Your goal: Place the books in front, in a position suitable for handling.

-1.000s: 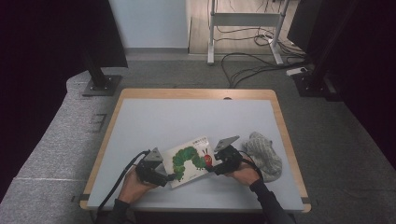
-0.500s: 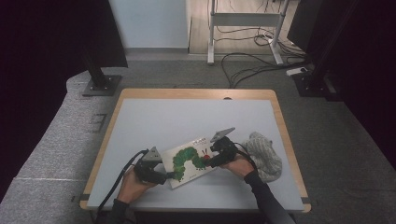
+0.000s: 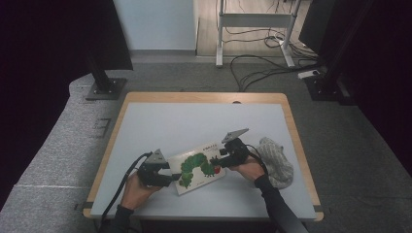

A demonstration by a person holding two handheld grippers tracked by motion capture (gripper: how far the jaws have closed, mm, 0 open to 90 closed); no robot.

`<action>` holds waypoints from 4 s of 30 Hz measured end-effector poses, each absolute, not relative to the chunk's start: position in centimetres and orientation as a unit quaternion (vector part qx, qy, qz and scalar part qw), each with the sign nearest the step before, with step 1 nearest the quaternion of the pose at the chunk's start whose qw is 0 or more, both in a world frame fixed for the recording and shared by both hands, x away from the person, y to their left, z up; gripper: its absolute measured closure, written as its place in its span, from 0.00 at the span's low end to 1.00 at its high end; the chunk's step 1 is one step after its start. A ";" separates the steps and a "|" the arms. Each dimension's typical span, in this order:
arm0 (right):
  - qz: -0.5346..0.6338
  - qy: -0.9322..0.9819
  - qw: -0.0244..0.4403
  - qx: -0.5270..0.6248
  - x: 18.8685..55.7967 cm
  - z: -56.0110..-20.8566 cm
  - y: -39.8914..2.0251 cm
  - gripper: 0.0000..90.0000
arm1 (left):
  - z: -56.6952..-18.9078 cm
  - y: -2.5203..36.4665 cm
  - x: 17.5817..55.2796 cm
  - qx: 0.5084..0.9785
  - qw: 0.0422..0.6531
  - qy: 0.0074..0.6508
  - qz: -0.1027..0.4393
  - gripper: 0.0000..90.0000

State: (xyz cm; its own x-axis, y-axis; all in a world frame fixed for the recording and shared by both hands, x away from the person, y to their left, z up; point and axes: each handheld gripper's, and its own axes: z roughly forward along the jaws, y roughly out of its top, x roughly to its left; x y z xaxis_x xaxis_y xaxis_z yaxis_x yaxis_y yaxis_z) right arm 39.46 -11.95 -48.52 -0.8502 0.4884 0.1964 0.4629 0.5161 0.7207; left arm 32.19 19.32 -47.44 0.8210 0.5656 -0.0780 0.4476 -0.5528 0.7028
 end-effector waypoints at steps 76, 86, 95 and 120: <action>0.395 0.864 0.147 0.276 37.4 -44.3 -15.0 0.20 | -45.3 19.8 33.6 0.872 0.385 0.275 0.124 0.72; 0.383 0.861 0.160 0.295 36.6 -43.8 -17.8 0.18 | -45.4 19.9 33.7 0.870 0.390 0.276 0.121 0.73; 0.367 0.854 0.177 0.324 35.7 -43.5 -20.6 0.15 | -45.5 19.9 33.6 0.871 0.389 0.274 0.123 0.73; 0.317 0.825 0.177 0.434 35.7 -49.1 -27.5 0.16 | -45.6 19.9 33.6 0.872 0.387 0.272 0.126 0.73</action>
State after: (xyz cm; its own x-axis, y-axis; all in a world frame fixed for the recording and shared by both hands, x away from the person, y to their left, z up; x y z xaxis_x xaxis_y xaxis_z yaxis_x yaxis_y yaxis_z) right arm 35.65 -27.48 -49.05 -0.5610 0.8277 -0.0162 0.6035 0.4223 0.6763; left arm 33.60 19.94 -45.58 0.8206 0.5714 0.0097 0.3759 -0.5525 0.7440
